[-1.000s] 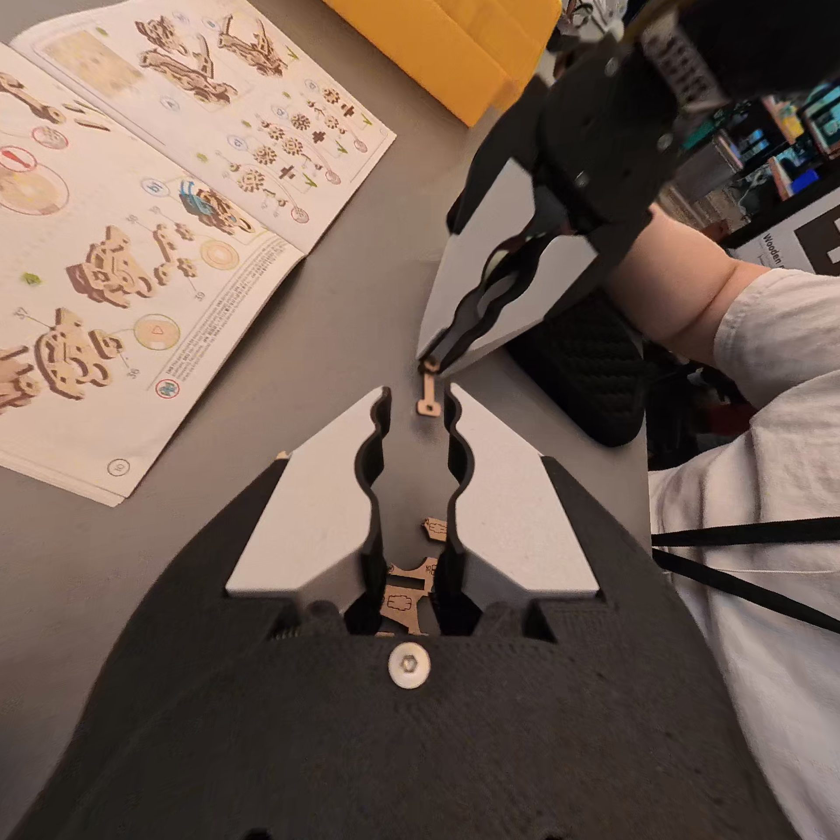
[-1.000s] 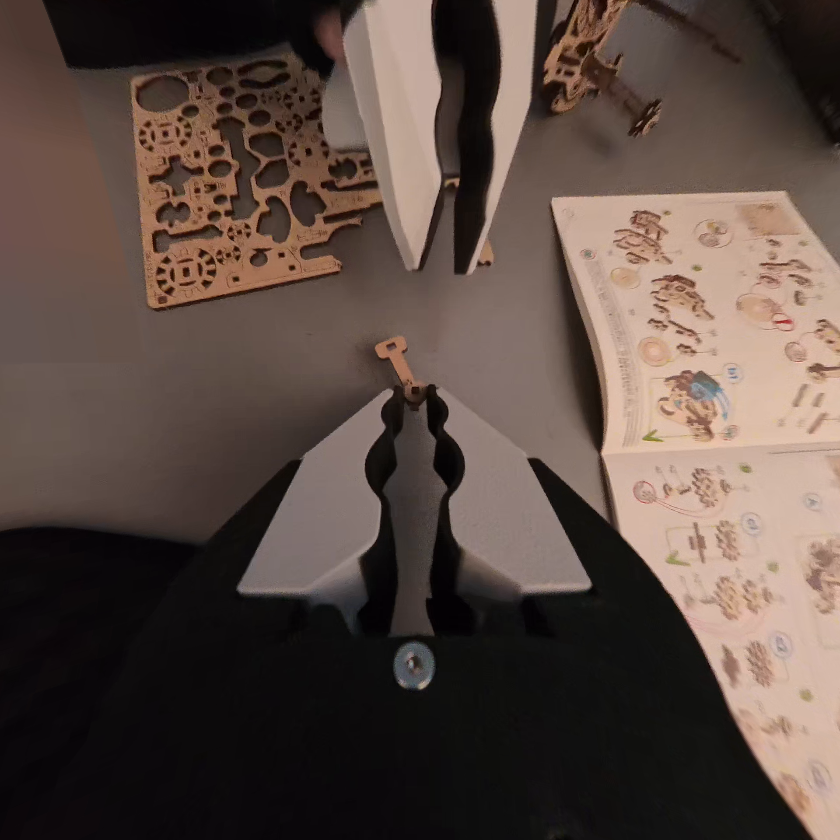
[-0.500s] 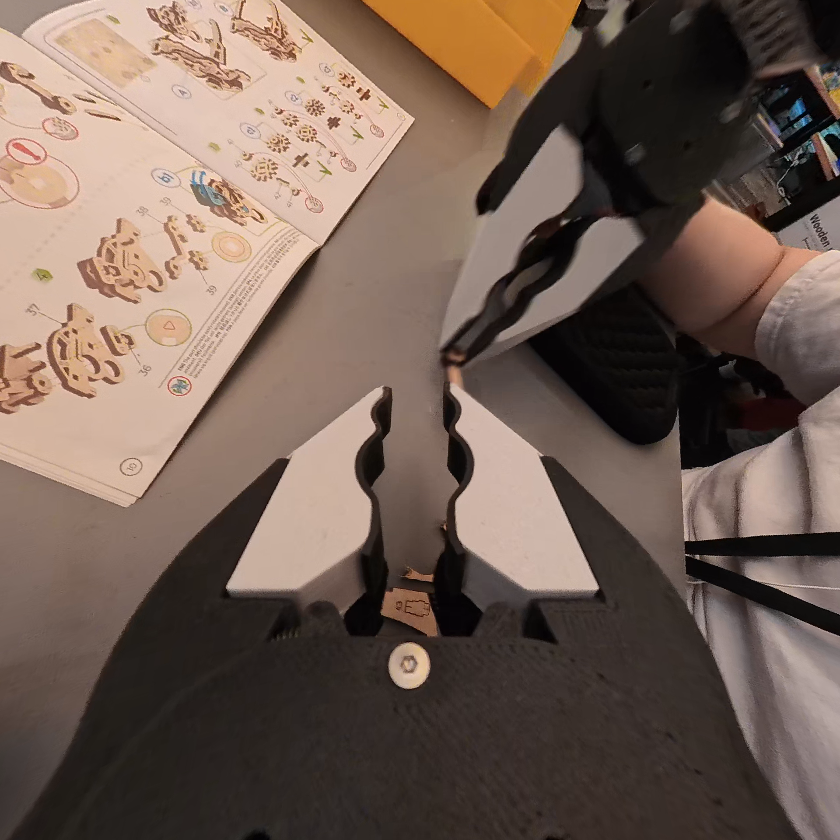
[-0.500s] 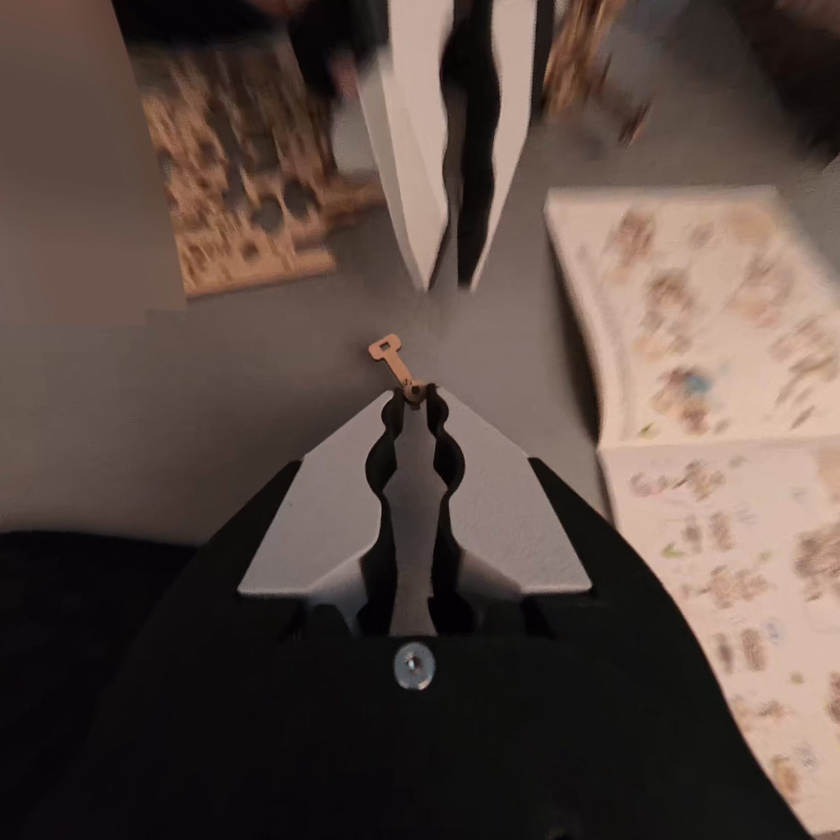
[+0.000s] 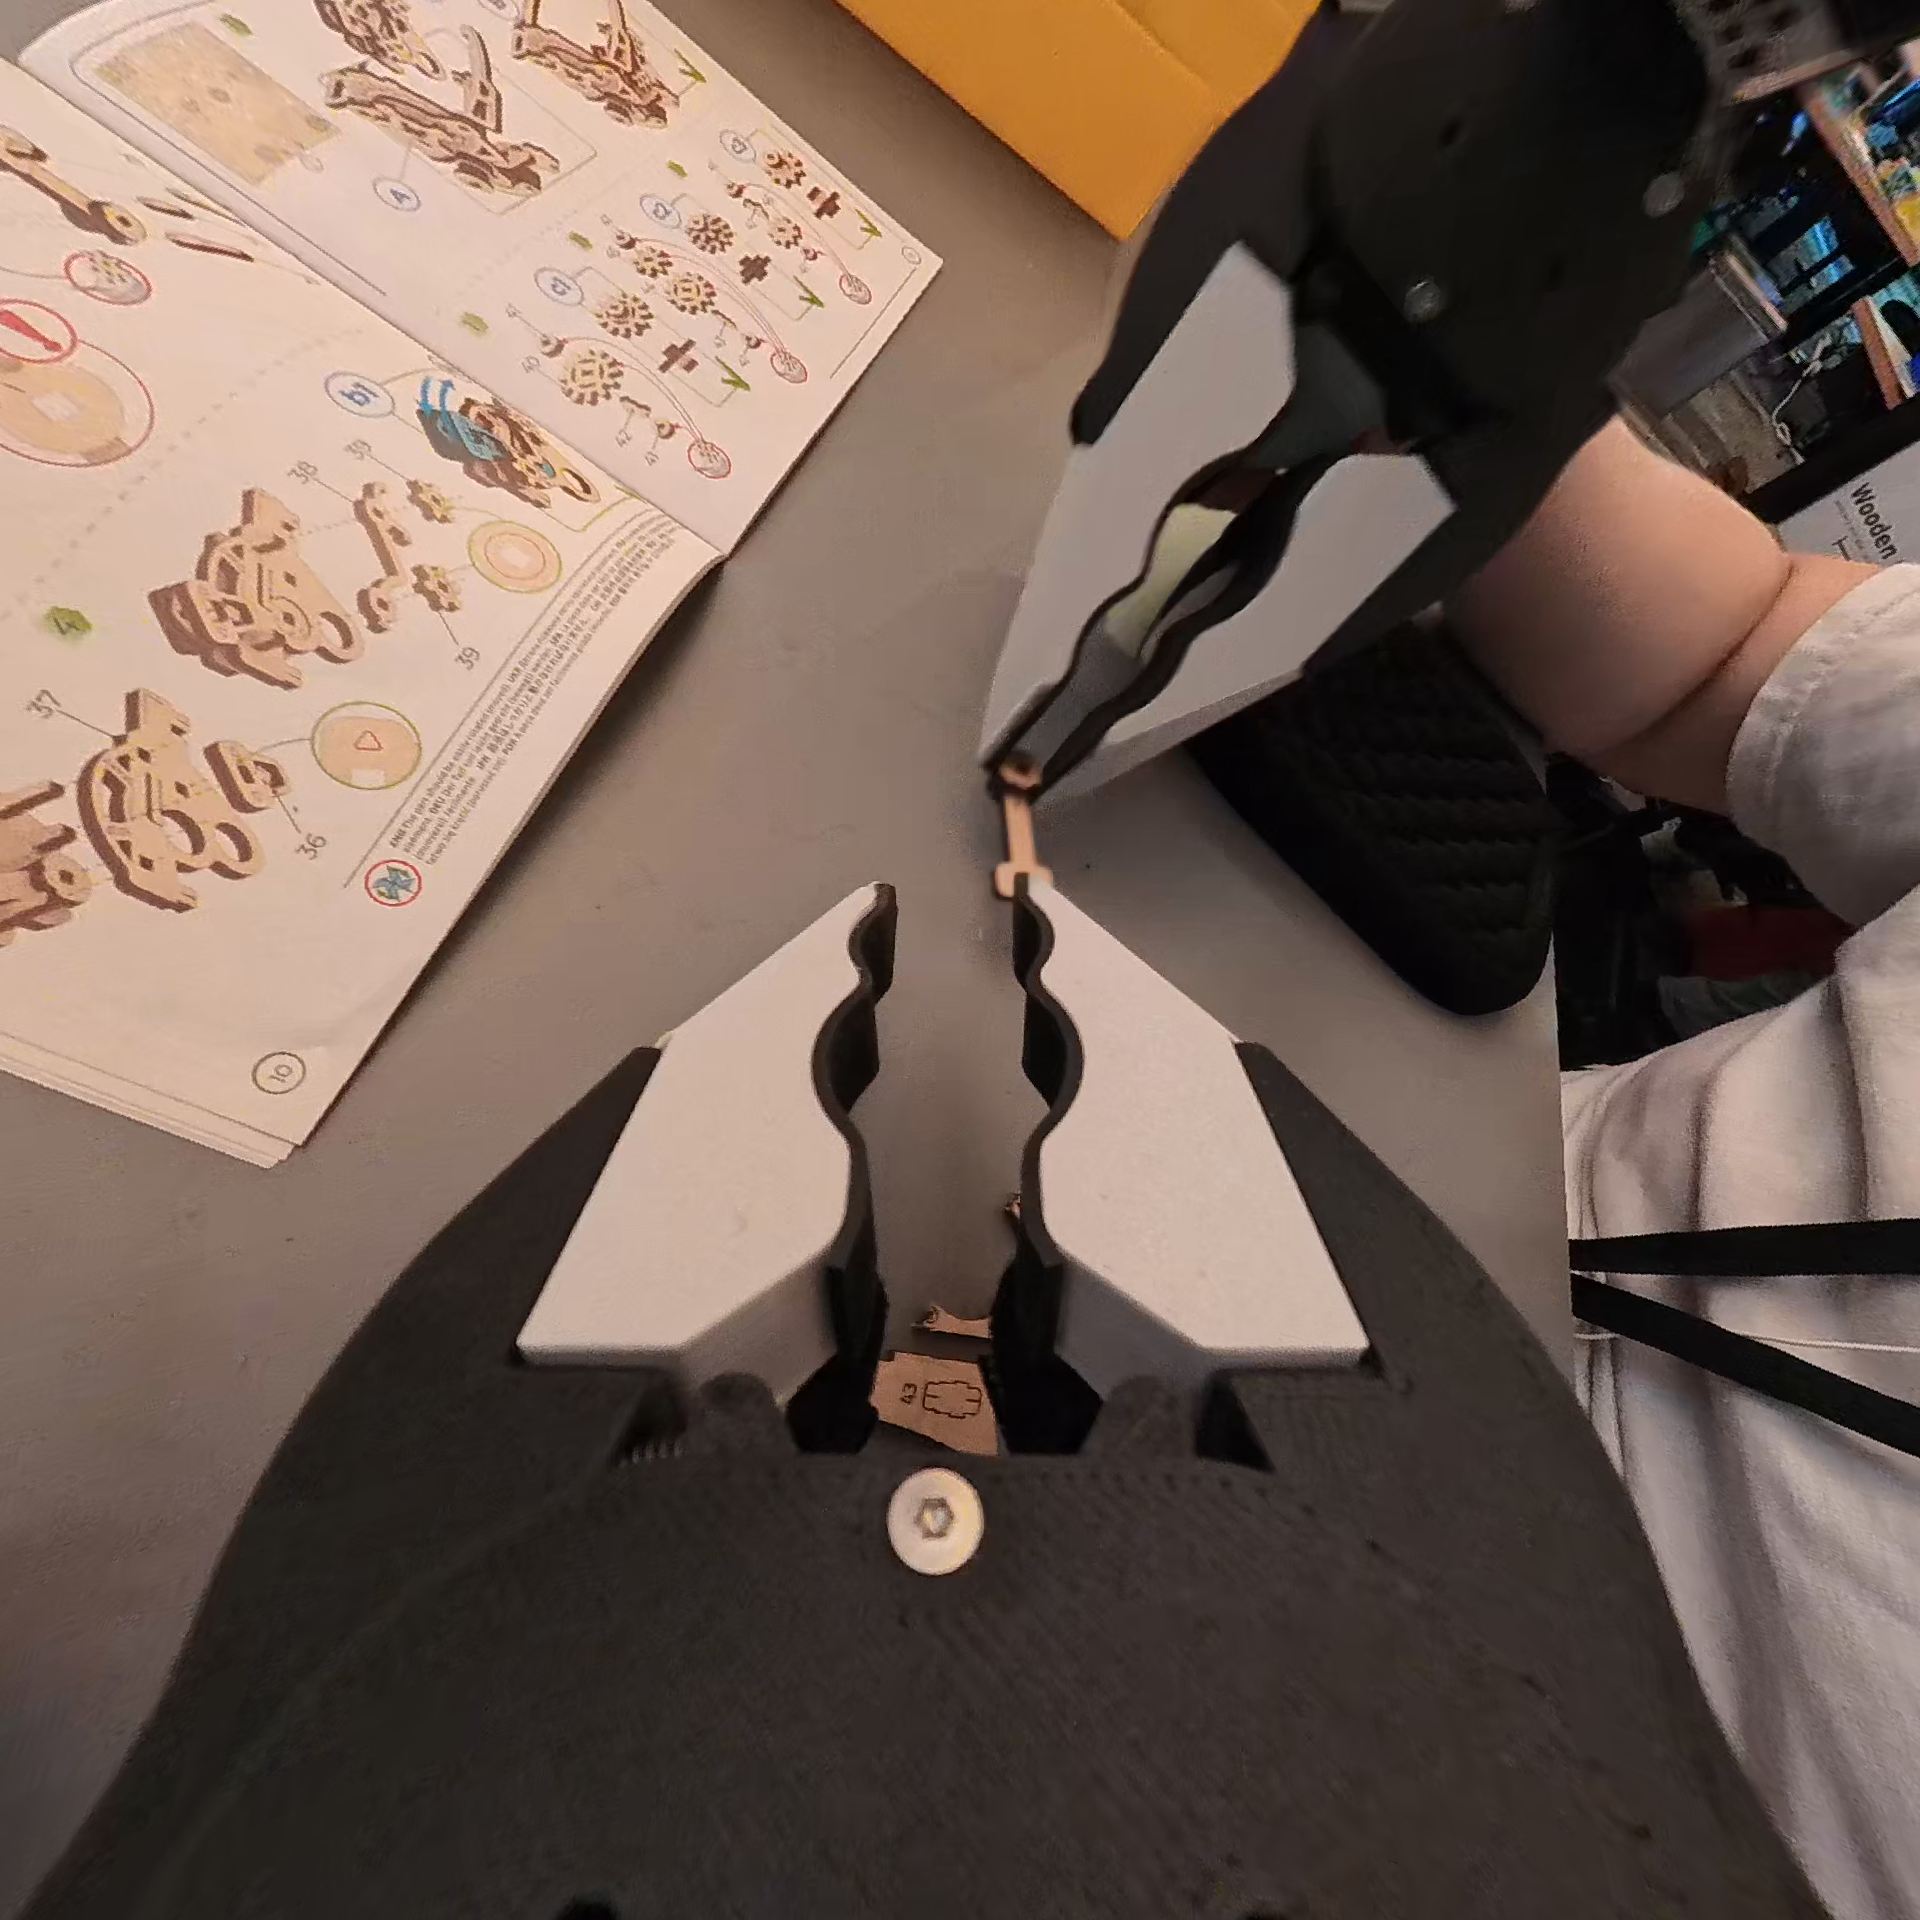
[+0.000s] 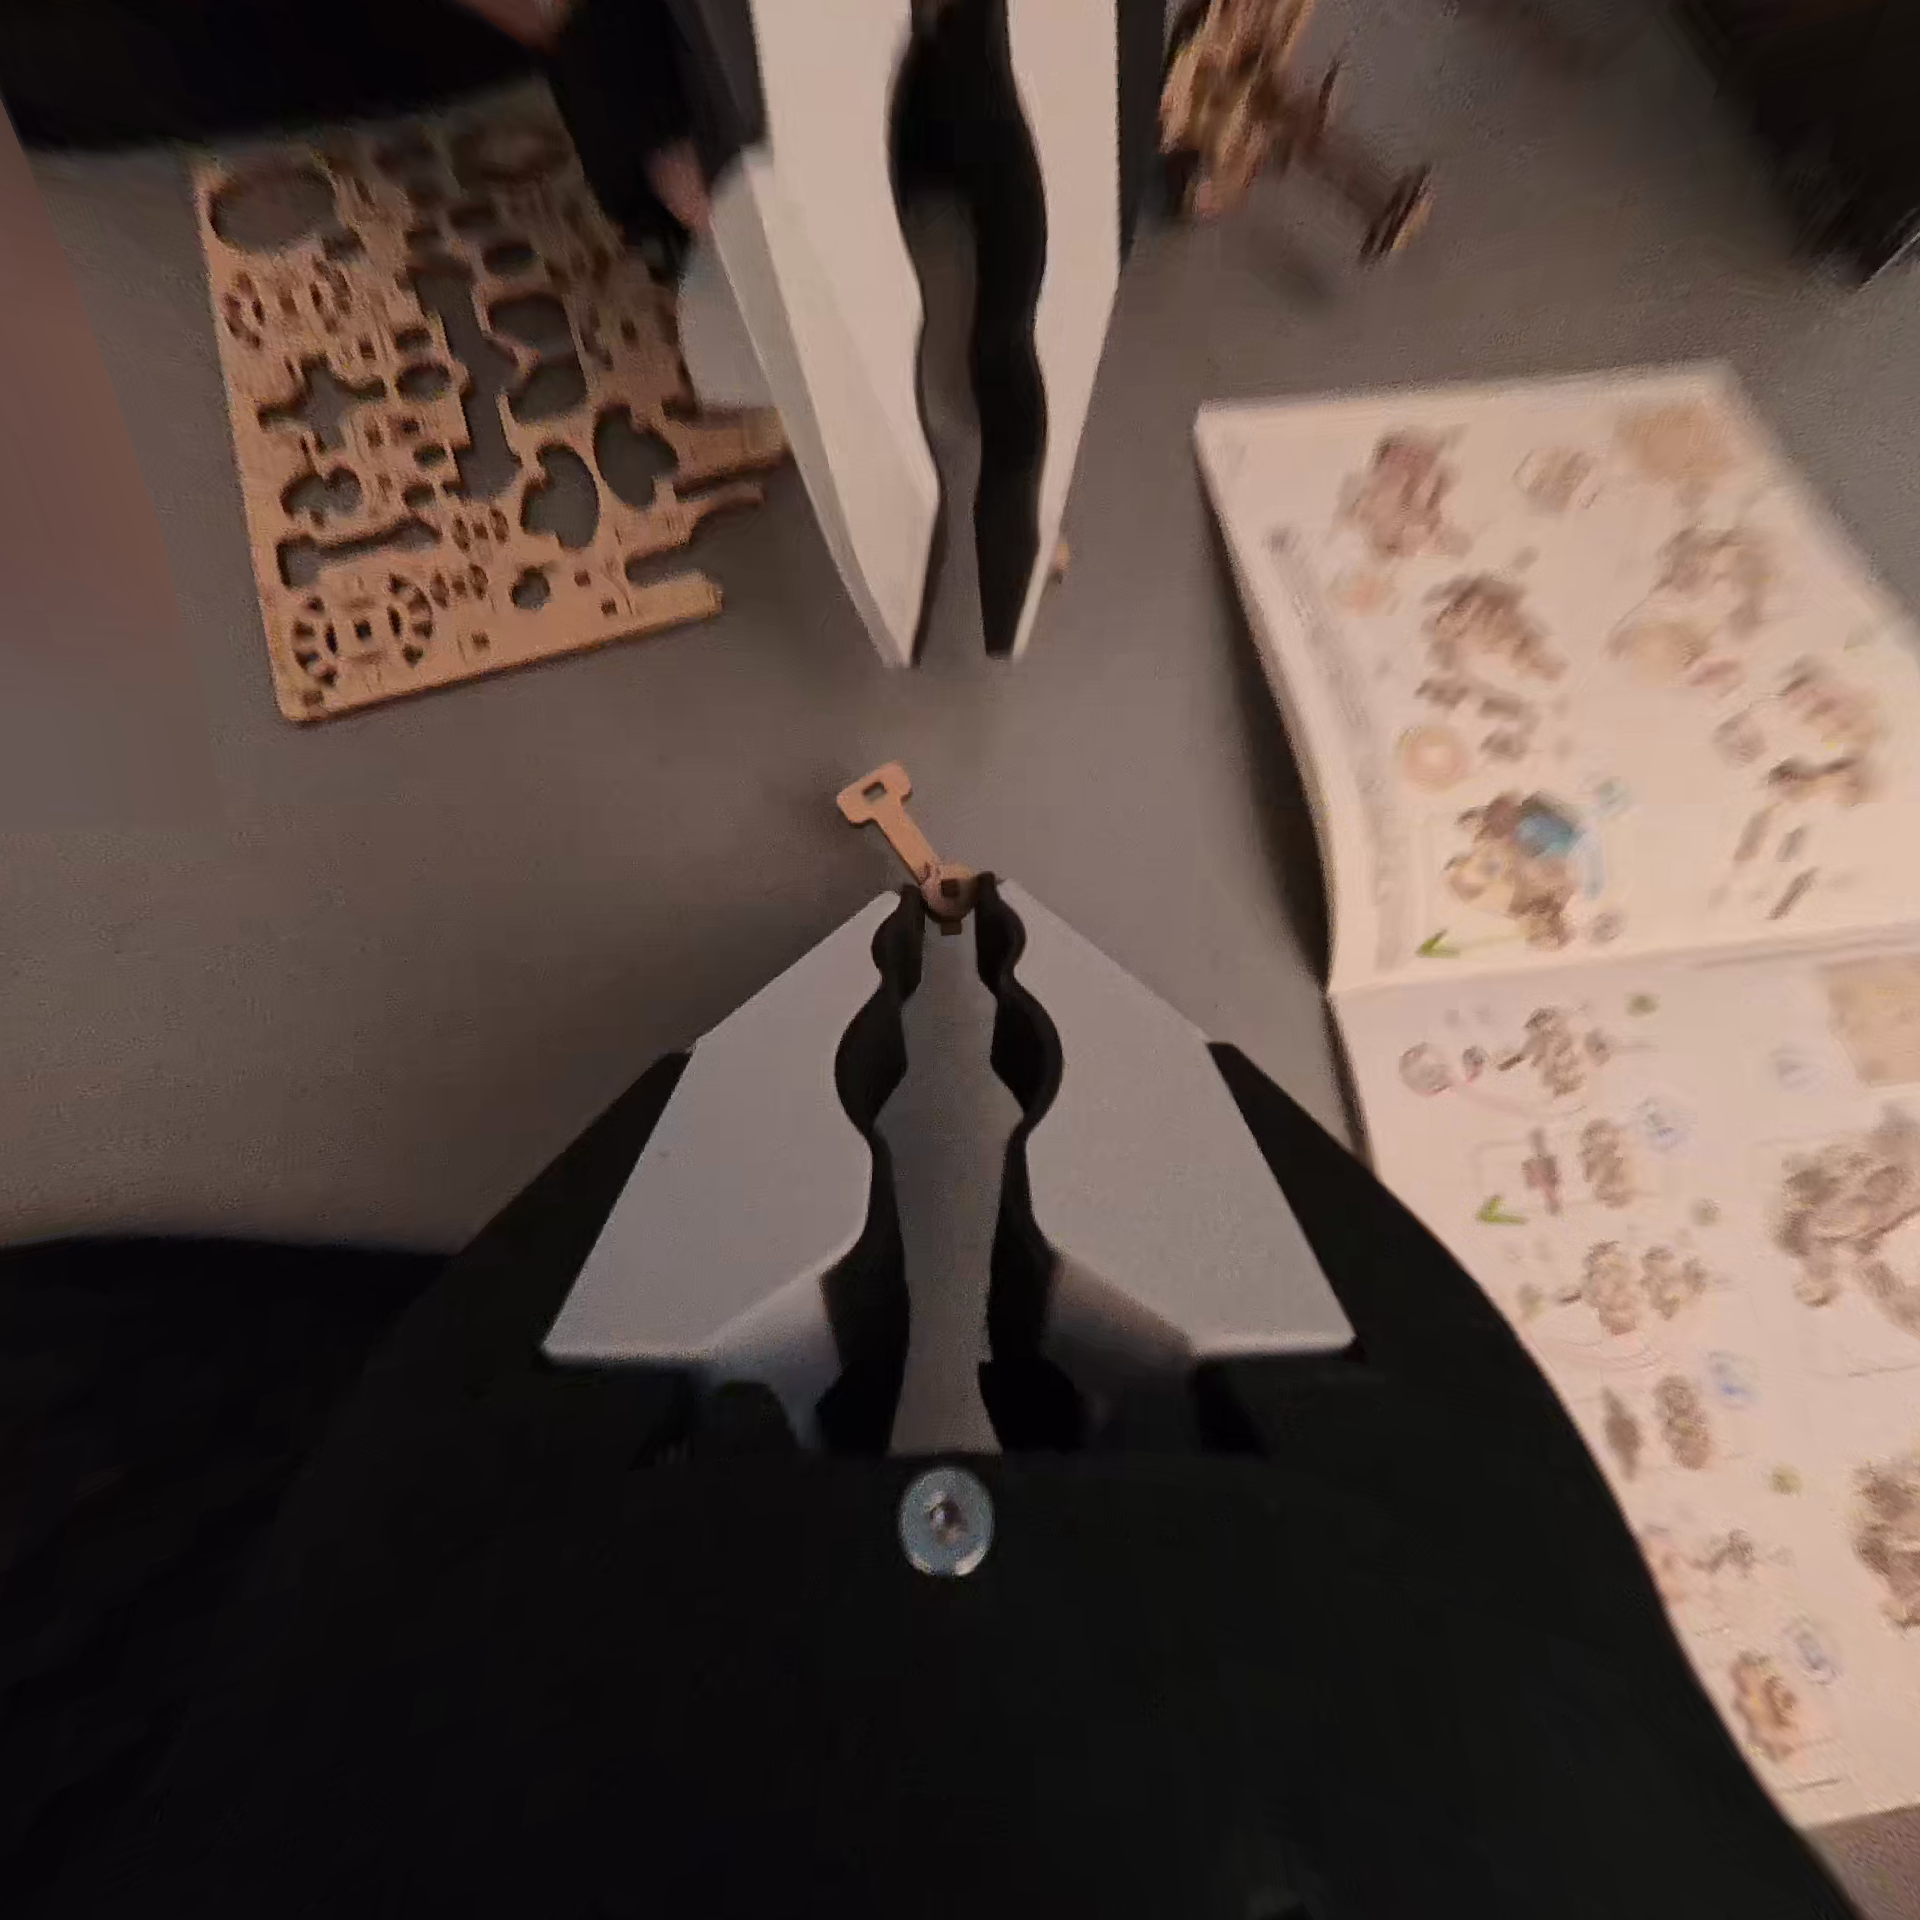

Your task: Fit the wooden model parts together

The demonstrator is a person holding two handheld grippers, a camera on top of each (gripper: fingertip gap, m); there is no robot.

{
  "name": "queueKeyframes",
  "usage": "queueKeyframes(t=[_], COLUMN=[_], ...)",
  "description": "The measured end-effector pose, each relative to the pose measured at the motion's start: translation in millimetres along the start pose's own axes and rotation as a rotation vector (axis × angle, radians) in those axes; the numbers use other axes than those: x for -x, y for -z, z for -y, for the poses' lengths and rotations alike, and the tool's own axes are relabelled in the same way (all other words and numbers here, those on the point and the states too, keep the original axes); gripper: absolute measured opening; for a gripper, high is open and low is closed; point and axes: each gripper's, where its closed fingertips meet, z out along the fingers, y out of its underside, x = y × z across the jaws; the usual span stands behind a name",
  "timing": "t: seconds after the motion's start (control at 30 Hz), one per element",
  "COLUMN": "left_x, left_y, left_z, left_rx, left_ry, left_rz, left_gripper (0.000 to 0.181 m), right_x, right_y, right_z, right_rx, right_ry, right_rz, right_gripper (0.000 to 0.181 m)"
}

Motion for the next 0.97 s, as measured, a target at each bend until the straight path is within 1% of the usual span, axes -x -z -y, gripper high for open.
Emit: queueKeyframes(t=[0.03, 0.07, 0.1, 0.13, 0.17, 0.23, 0.3, 0.33, 0.37, 0.4, 0.43, 0.47, 0.5, 0.53, 0.57, 0.6, 0.63, 0.67, 0.7, 0.73, 0.77, 0.8, 0.83, 0.9, 0.97], left_x=[0, 0, 0, 0, 0, 1, 0, 0, 1, 1, 1, 1, 1, 2, 2, 3, 3, 3, 3, 3, 4, 4, 3, 0, -7], left_y=[0, 0, 0, 0, -1, -1, -1, -2, -2, -1, -1, -1, -1, -1, -1, 0, 0, 1, 1, 2, 4, 6, 10, 16, 23], left_z=[1, 1, 1, 0, -1, -1, -1, -2, -2, -2, -1, -1, 0, -1, -1, -1, 0, 1, 2, 3, 6, 11, 16, 25, 37], left_rx=[-0.003, -0.004, -0.003, -0.001, 0.003, 0.007, 0.009, 0.012, 0.014, 0.012, 0.008, 0.005, 0.005, 0.006, 0.006, 0.005, 0.003, -0.003, -0.011, -0.021, -0.04, -0.067, -0.096, -0.152, -0.225], left_ry=[0.001, 0.003, 0.005, 0.006, 0.004, -0.002, -0.004, -0.003, -0.003, -0.004, -0.003, -0.001, 0.002, 0.003, 0.002, 0.002, 0.002, 0.002, 0.002, 0.002, 0.001, -0.003, -0.008, -0.03, -0.075], left_rz=[0.001, -0.003, -0.005, -0.004, -0.001, 0.004, 0.004, 0.003, 0.007, 0.011, 0.01, 0.006, 0.005, 0.008, 0.012, 0.013, 0.013, 0.013, 0.015, 0.018, 0.022, 0.023, 0.021, 0.006, -0.015], left_gripper=[0.02, 0.02, 0.02, 0.02, 0.02, 0.02, 0.02, 0.02, 0.02, 0.02, 0.02, 0.02, 0.02, 0.02, 0.02, 0.02, 0.02, 0.02, 0.02, 0.02, 0.021, 0.022, 0.022, 0.024, 0.028], right_x=[2, 0, -1, -2, -4, -3, -1, -1, -4, -8, -7, -7, -6, -3, -6, -10, -10, -8, -8, -10, -13, -15, -15, -6, -10], right_y=[2, -6, -11, -7, -3, 5, -11, -6, -1, 8, 10, -1, -10, -6, -2, 2, 0, -10, -10, -7, -2, 5, 13, 34, 63], right_z=[8, -7, -12, -10, -10, 7, -17, -8, -4, 10, 16, -6, -13, -5, -5, 1, 2, -21, -10, -14, -11, -2, 7, 27, 53], right_rx=[-0.061, -0.001, -0.001, -0.005, 0.043, -0.037, 0.056, -0.001, 0.019, -0.046, -0.1, 0.01, 0.02, -0.021, 0.025, 0.003, -0.014, 0.1, 0.008, 0.039, 0.027, -0.052, -0.12, -0.272, -0.505], right_ry=[0.013, -0.005, -0.031, -0.067, -0.042, 0.024, -0.014, -0.052, -0.059, -0.028, -0.007, -0.02, -0.054, -0.101, -0.093, -0.041, -0.015, -0.026, -0.069, -0.11, -0.117, -0.151, -0.239, -0.468, -0.677], right_rz=[0.0, 0.002, 0.017, 0.027, 0.005, -0.05, -0.01, 0.012, -0.001, -0.051, -0.066, -0.05, -0.025, 0.014, -0.012, -0.077, -0.092, -0.072, -0.05, -0.032, -0.038, -0.03, 0.012, 0.235, 0.427], right_gripper=[0.008, 0.008, 0.007, 0.008, 0.008, 0.008, 0.008, 0.008, 0.009, 0.008, 0.007, 0.008, 0.007, 0.008, 0.008, 0.008, 0.007, 0.009, 0.008, 0.008, 0.008, 0.008, 0.009, 0.009, 0.008])
